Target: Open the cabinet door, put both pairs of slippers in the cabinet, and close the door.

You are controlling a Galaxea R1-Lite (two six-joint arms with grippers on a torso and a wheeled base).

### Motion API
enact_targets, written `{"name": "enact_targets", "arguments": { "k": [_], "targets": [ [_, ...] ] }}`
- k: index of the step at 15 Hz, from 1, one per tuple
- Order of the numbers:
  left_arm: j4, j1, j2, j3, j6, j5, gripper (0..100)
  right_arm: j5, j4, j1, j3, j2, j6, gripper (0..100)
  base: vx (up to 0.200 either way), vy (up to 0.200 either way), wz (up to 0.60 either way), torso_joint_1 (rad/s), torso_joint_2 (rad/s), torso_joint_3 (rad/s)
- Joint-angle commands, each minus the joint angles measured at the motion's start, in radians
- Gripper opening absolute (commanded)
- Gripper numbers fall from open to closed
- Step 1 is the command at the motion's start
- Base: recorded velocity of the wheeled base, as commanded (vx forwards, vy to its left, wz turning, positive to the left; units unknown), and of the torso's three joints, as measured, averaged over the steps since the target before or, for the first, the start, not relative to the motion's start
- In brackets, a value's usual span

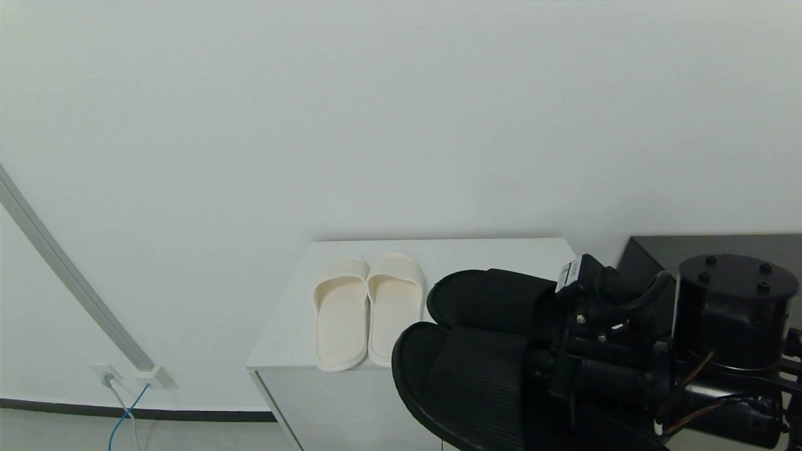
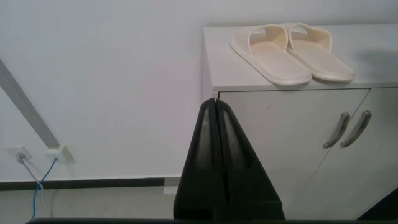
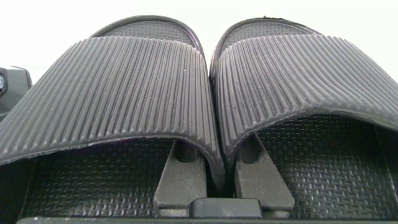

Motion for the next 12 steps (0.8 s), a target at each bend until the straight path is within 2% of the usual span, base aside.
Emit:
{"name": "enact_targets", "arguments": {
  "k": [1, 7, 8, 12],
  "targets": [
    [0.0, 0.0, 0.0, 0.0, 0.0, 0.0, 0, 0.0, -0.001, 0.001, 0.002, 0.007, 0.0, 0, -0.2, 0.0, 0.0, 0.002, 0.0, 0.002],
    [0.0, 0.0, 0.0, 0.0, -0.002, 0.0, 0, 0.003, -0.001, 0.001, 0.008, 0.008, 0.004, 0, -0.2, 0.0, 0.0, 0.0, 0.0, 0.004],
    [0.0, 0.0, 0.0, 0.0, 0.0, -0.001, 0, 0.004, -0.001, 0.001, 0.008, 0.002, 0.049, 0, 0.0, 0.0, 0.0, 0.0, 0.0, 0.0],
    [0.0, 0.0, 0.0, 0.0, -0.002, 0.0, 0, 0.001, -0.001, 0.001, 0.017, 0.007, 0.055, 0, 0.0, 0.0, 0.0, 0.0, 0.0, 0.0]
  ]
}}
